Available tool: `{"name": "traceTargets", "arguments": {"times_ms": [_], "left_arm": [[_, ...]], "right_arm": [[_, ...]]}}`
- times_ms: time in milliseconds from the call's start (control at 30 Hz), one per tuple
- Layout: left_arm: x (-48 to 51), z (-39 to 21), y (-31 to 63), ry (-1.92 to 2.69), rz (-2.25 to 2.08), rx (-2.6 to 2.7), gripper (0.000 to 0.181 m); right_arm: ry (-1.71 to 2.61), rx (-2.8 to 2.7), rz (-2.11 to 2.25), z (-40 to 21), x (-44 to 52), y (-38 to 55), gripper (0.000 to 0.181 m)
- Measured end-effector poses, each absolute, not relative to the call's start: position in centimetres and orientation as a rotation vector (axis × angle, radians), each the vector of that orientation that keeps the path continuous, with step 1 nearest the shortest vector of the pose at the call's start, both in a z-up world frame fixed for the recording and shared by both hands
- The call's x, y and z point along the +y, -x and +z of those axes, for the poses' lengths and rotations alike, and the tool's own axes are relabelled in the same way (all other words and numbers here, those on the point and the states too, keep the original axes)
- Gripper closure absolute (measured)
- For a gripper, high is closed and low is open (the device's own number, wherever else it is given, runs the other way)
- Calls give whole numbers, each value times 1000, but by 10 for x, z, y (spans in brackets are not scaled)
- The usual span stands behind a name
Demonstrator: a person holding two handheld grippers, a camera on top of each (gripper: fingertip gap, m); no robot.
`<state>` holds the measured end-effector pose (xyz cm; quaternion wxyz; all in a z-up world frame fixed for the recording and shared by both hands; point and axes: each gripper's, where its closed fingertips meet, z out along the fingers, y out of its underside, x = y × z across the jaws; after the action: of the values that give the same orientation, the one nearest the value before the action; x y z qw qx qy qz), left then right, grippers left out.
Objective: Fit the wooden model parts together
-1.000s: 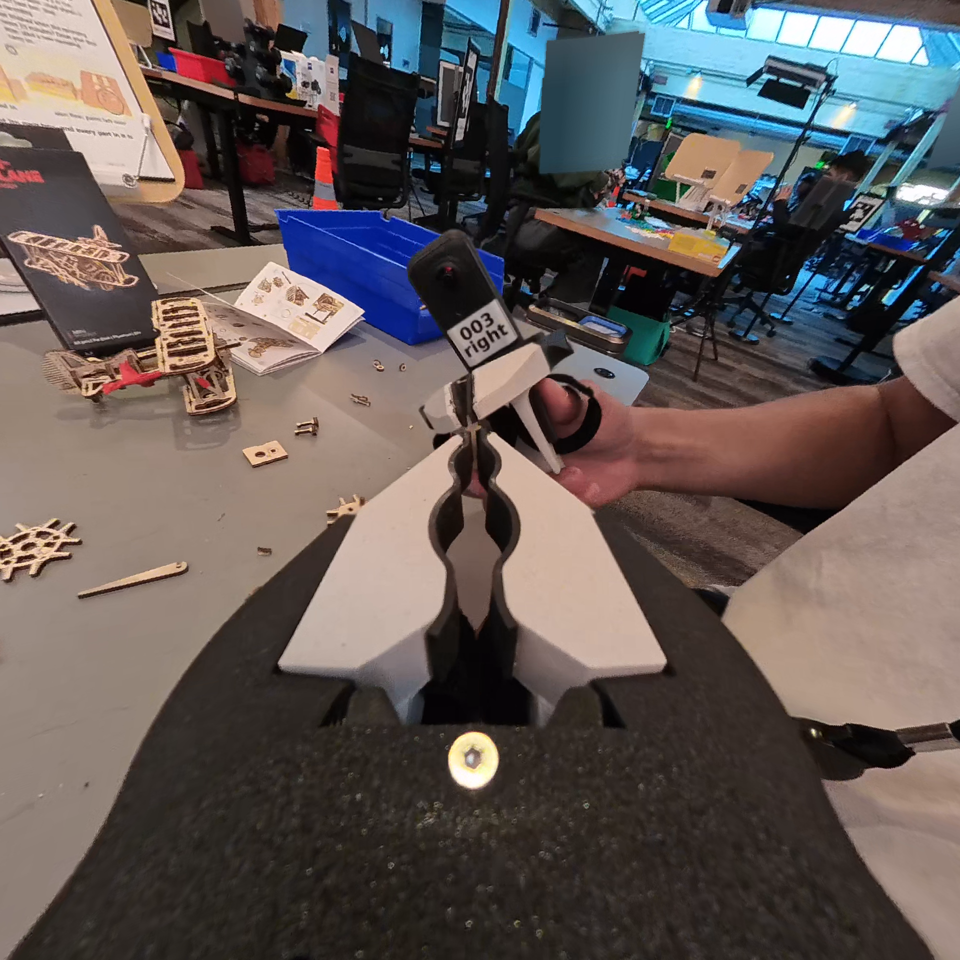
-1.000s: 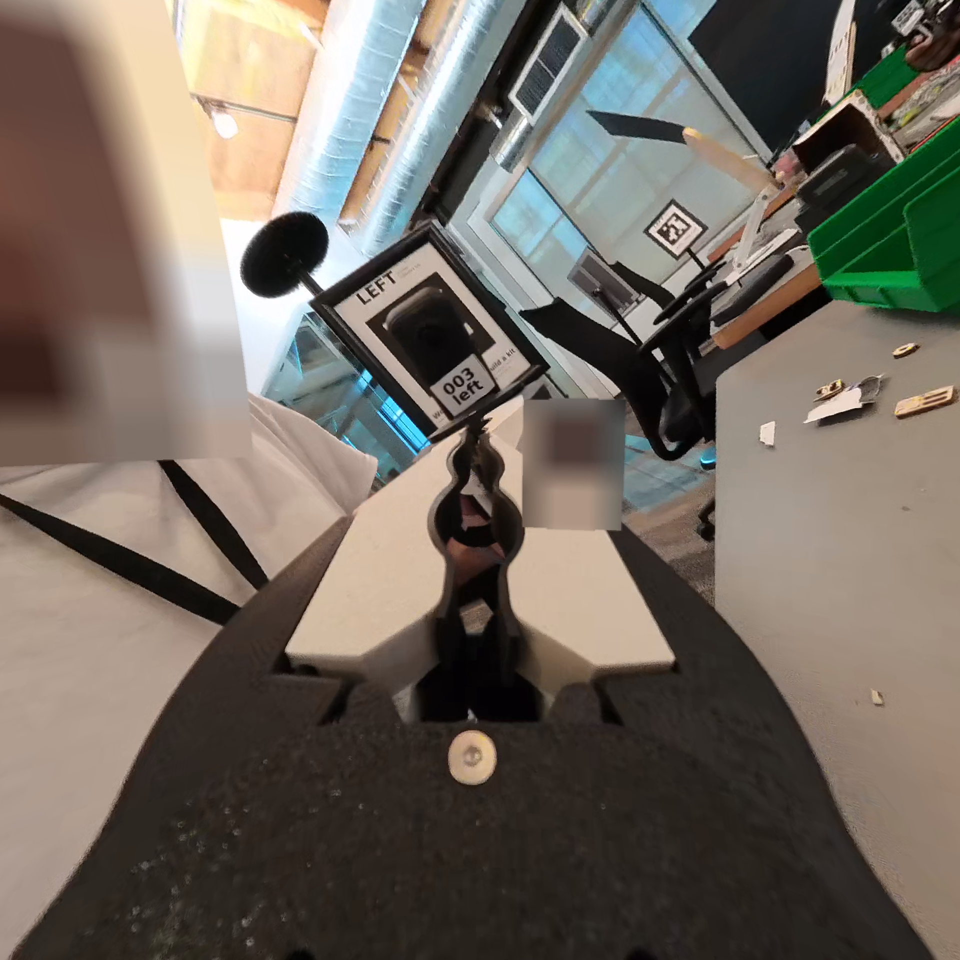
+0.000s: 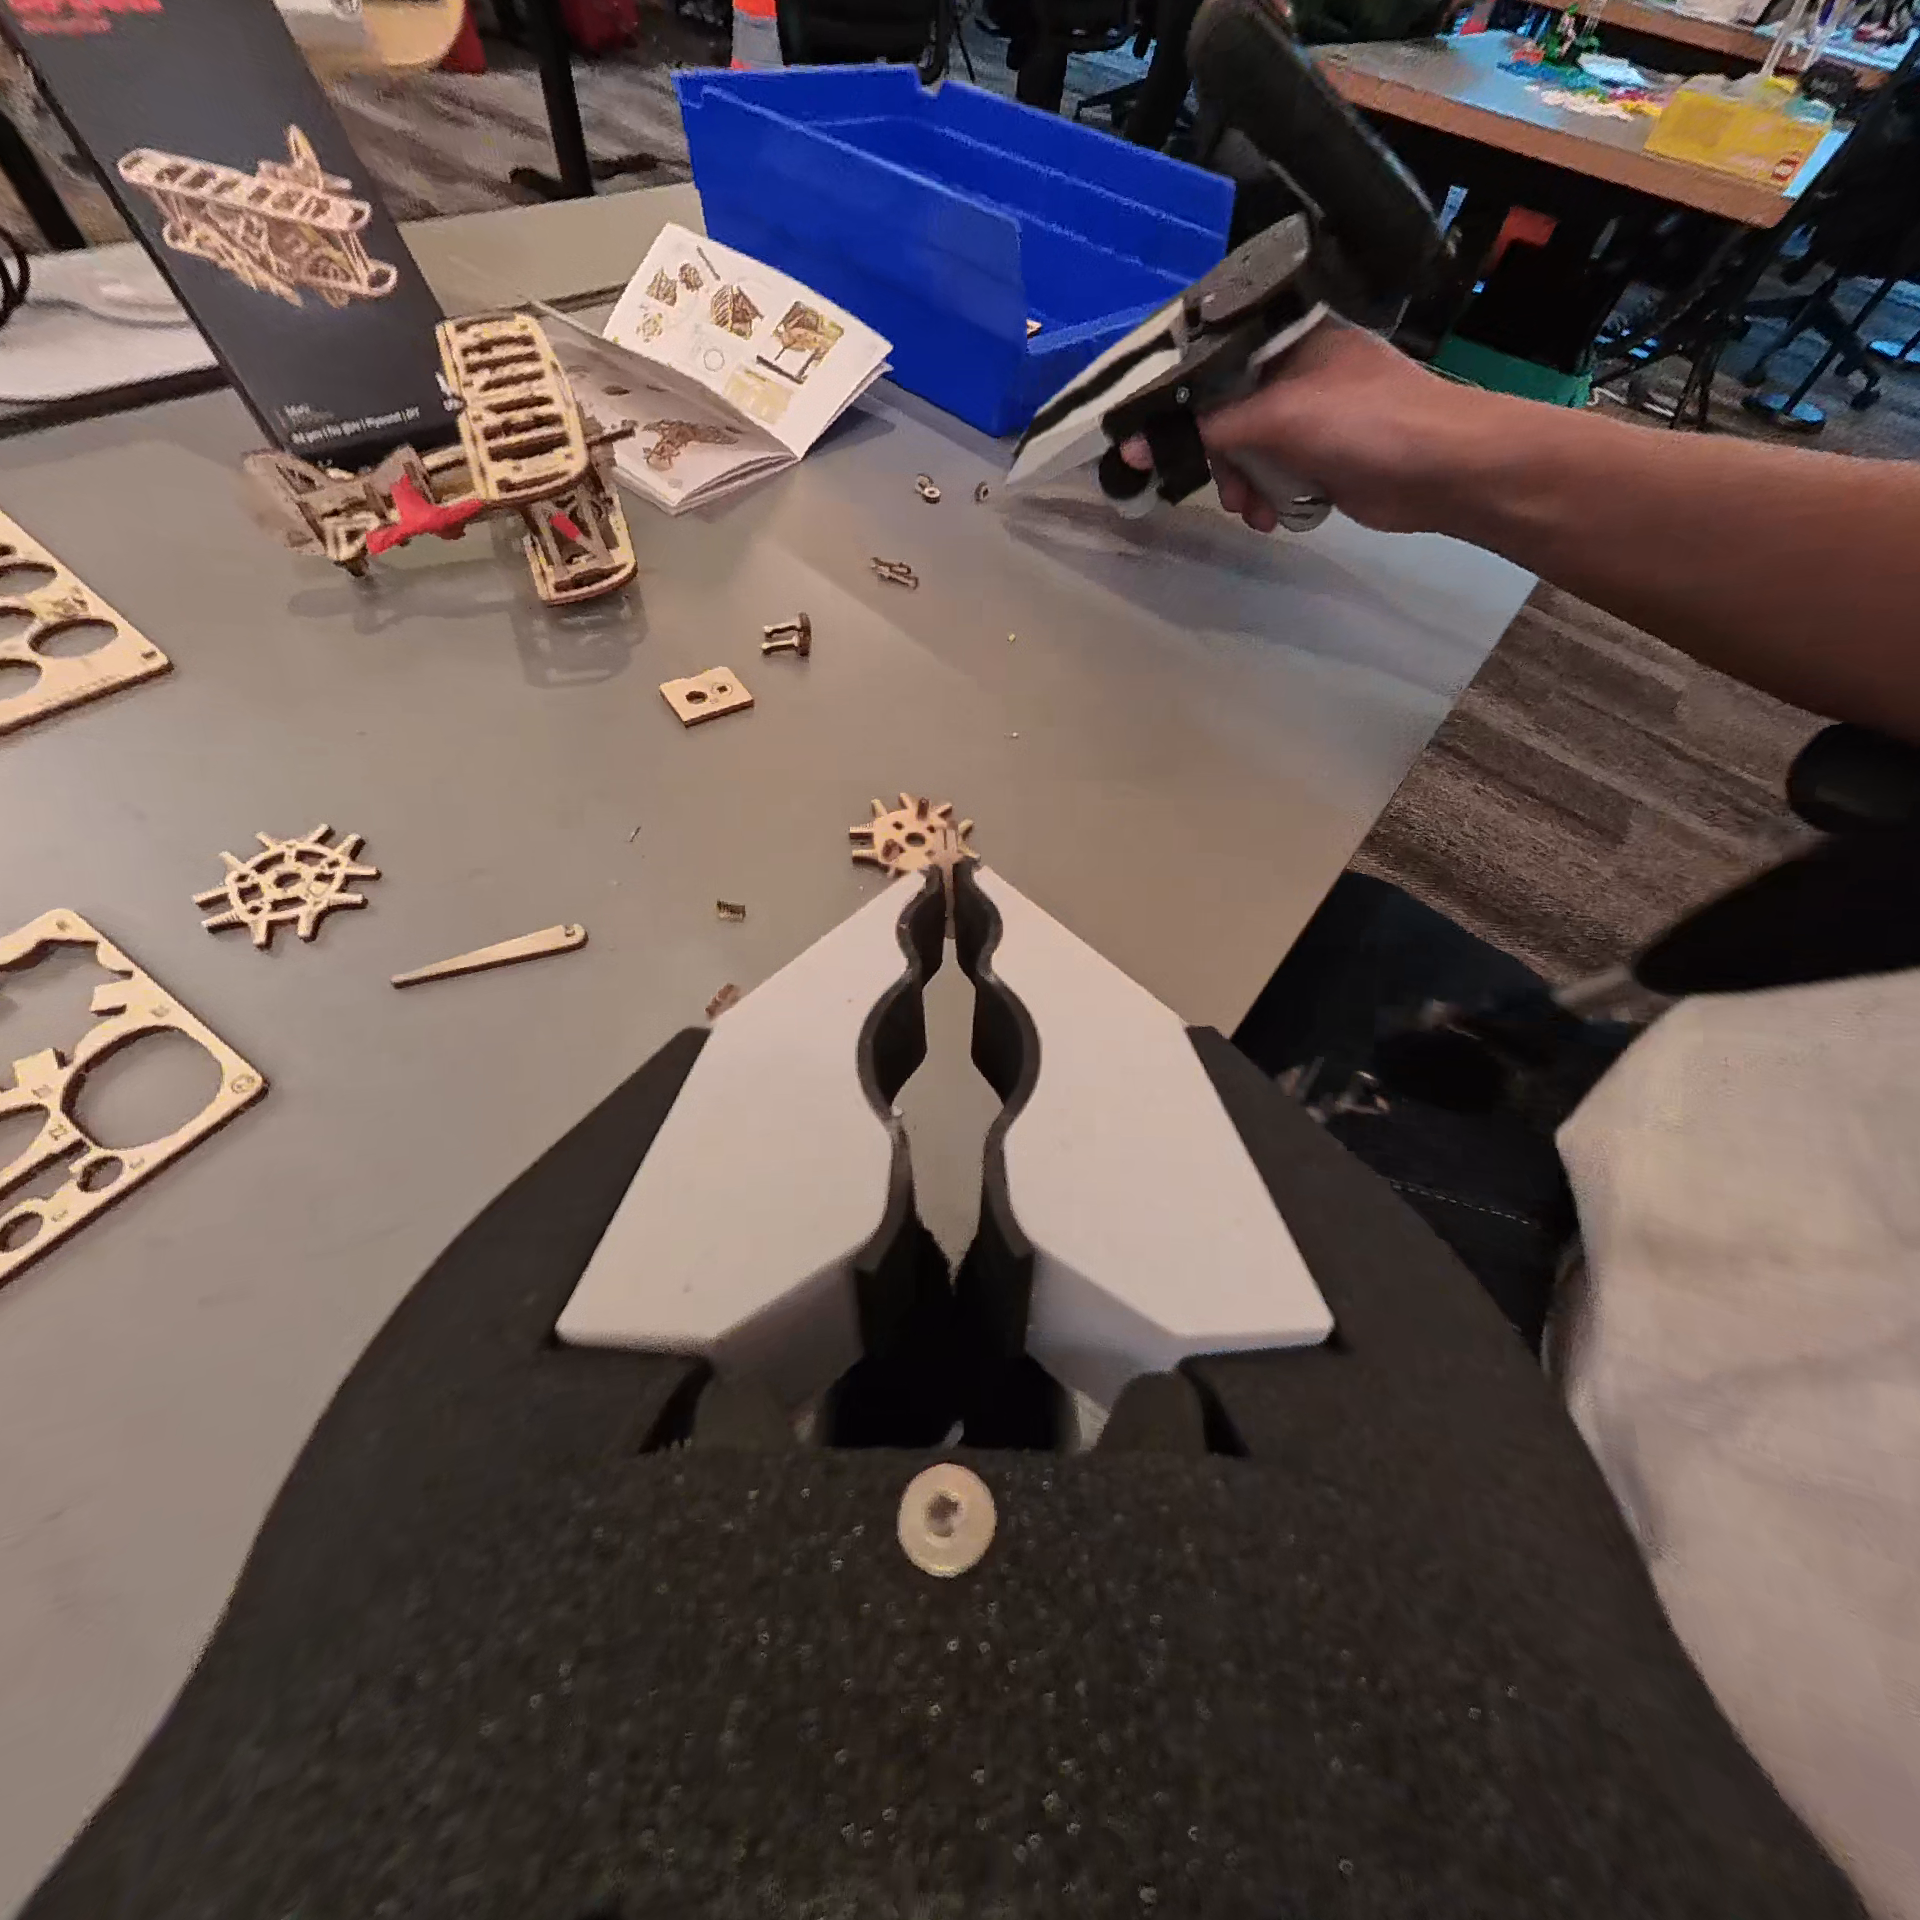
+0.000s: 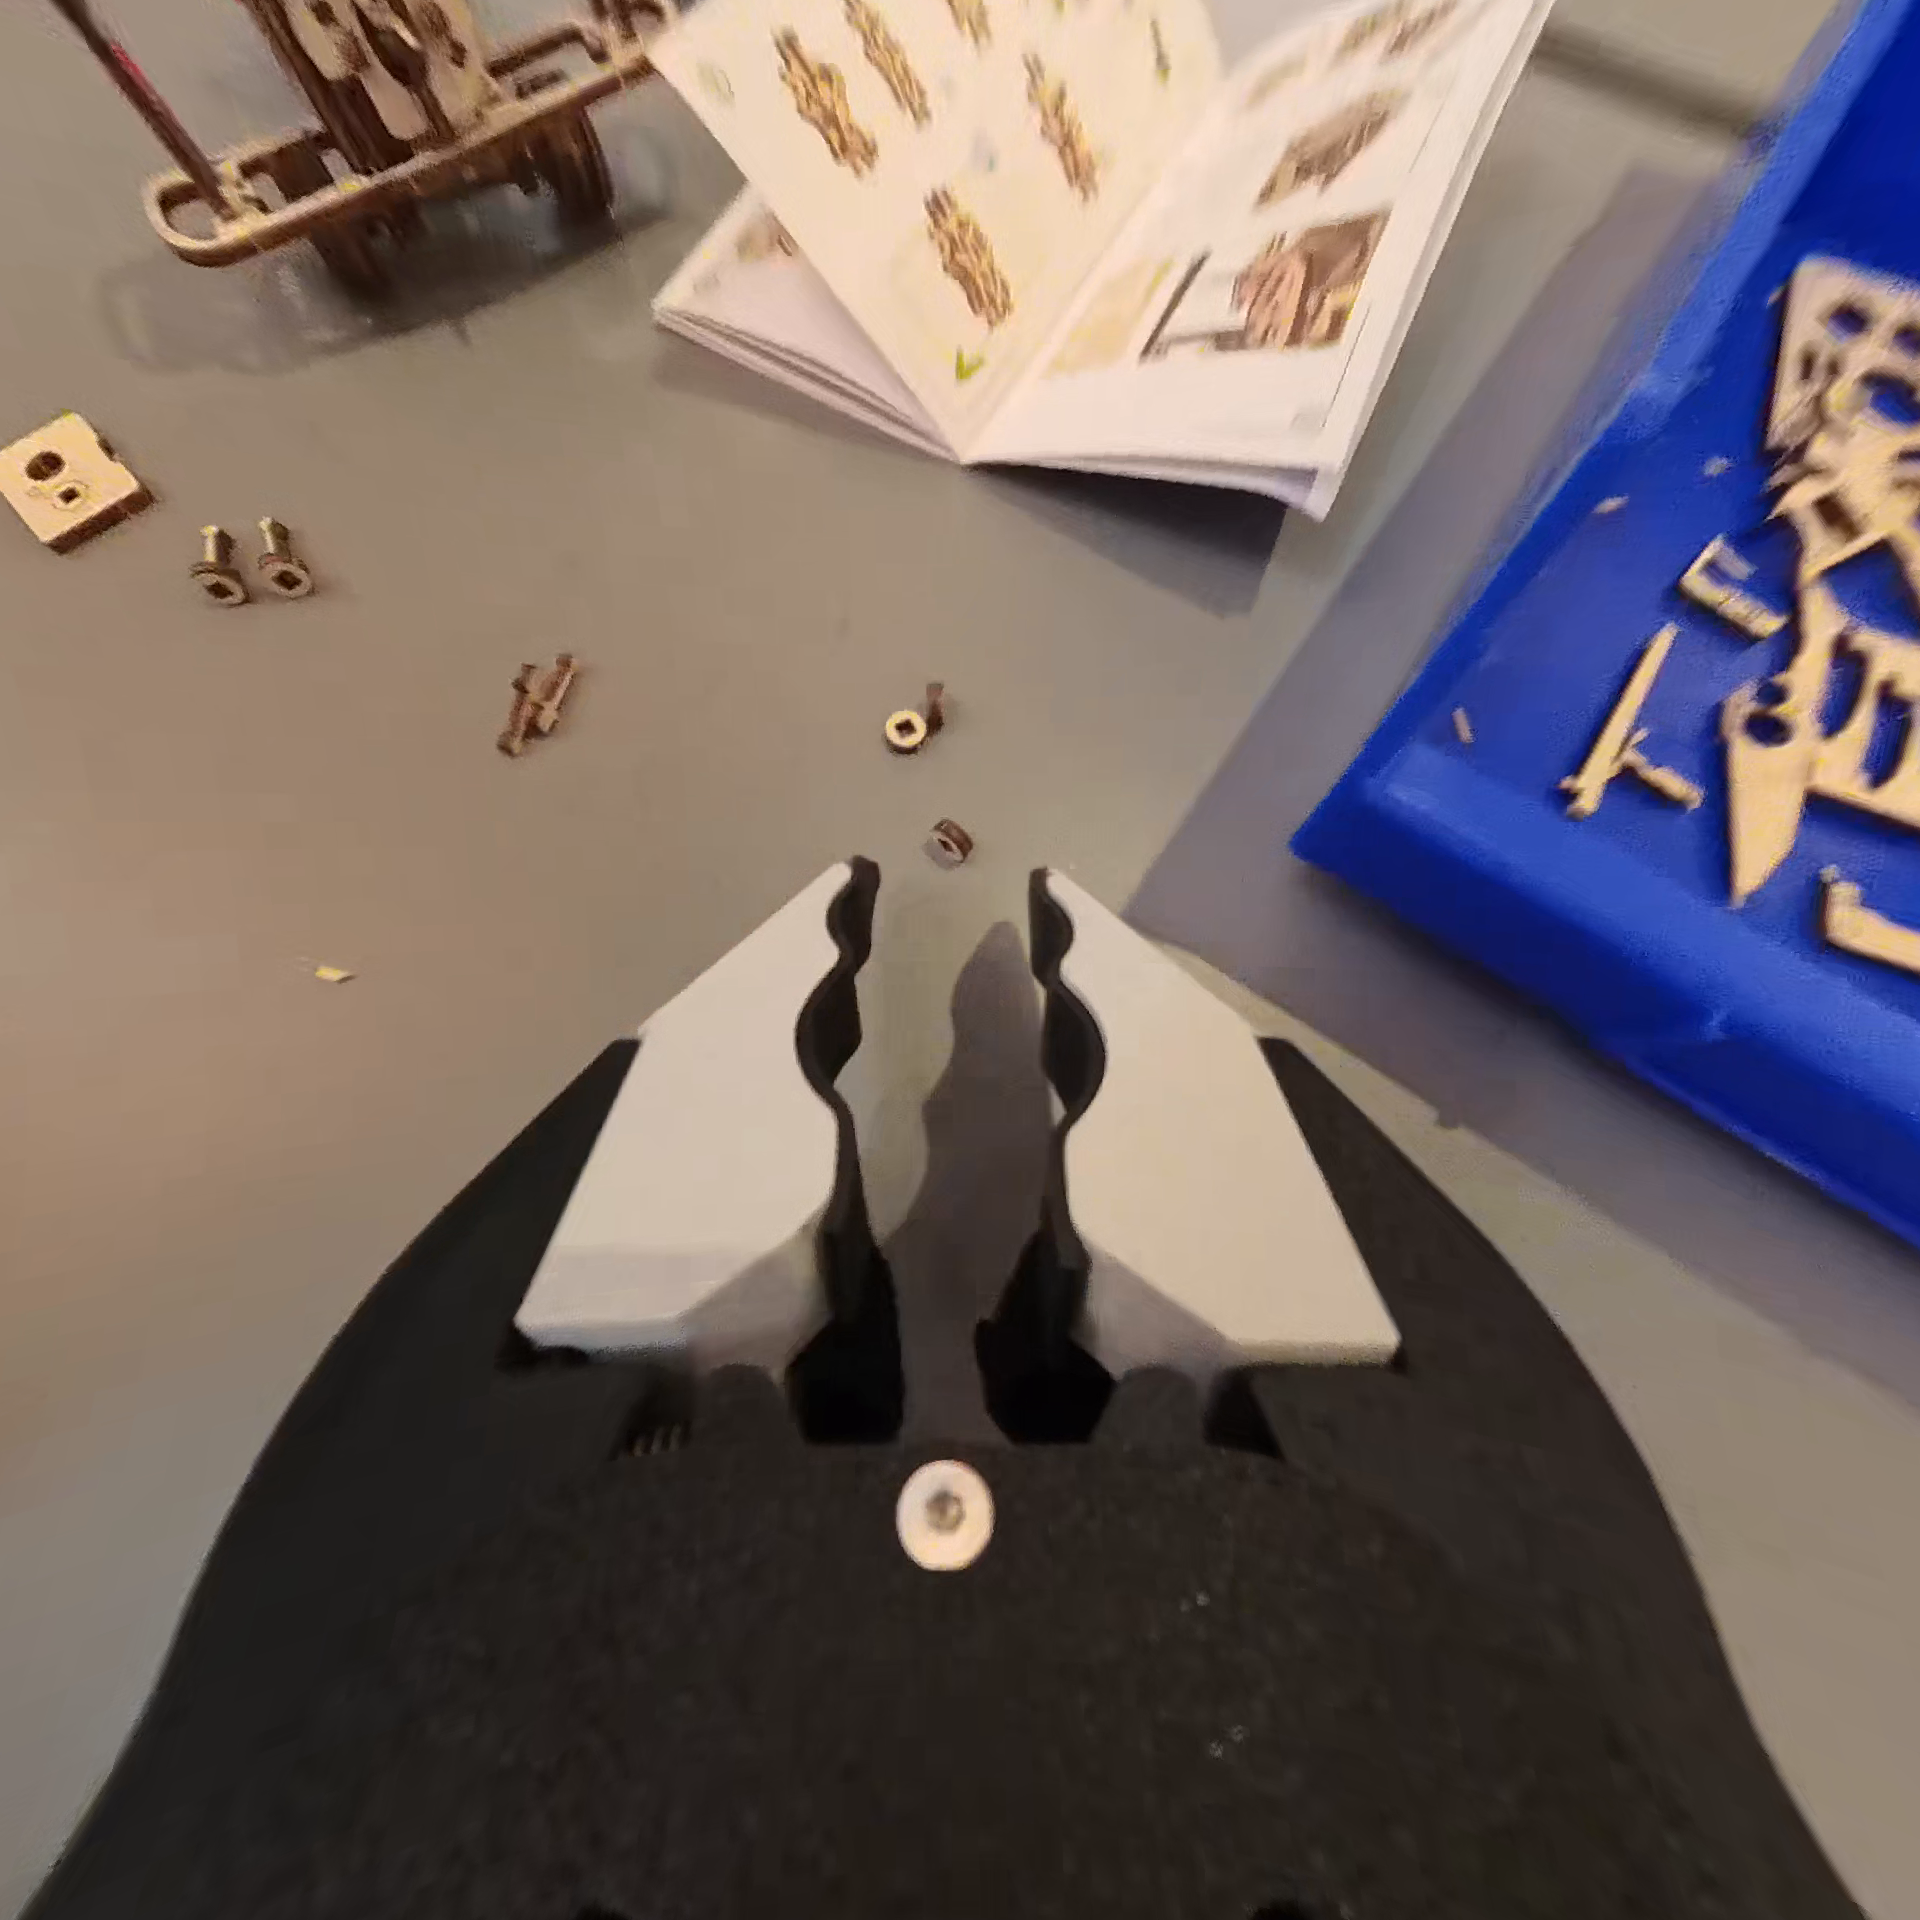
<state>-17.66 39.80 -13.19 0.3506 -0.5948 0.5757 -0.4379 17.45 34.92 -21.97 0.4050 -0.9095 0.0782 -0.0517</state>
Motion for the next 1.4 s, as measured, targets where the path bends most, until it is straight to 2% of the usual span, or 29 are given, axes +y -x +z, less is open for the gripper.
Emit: {"name": "traceTargets", "arguments": {"times_ms": [133, 267, 333, 500, 633, 1167, 1400], "left_arm": [[402, -139, 173, 1588, -1175, 1478, 181], [403, -145, 172, 1618, -1193, 1484, 181], [405, -145, 172, 1622, -1196, 1482, 181], [410, -142, 175, 1626, -1199, 1462, 181], [411, -141, 177, 1614, -1177, 1470, 181], [406, -140, 179, 1587, -1166, 1502, 181], [403, -143, 178, 1578, -1138, 1529, 181]], "right_arm": [[2271, 242, -76, -210, 365, -170, 154], [2424, 18, -207, -213, 377, -172, 154], [2472, -83, -253, -213, 381, -178, 162], [2562, -241, -140, -205, 386, -174, 162], [2573, -433, -247, -210, 385, -178, 169], [2629, -228, -42, -229, 388, -173, 166], [2623, -181, 69, -234, 391, -162, 173]]}}
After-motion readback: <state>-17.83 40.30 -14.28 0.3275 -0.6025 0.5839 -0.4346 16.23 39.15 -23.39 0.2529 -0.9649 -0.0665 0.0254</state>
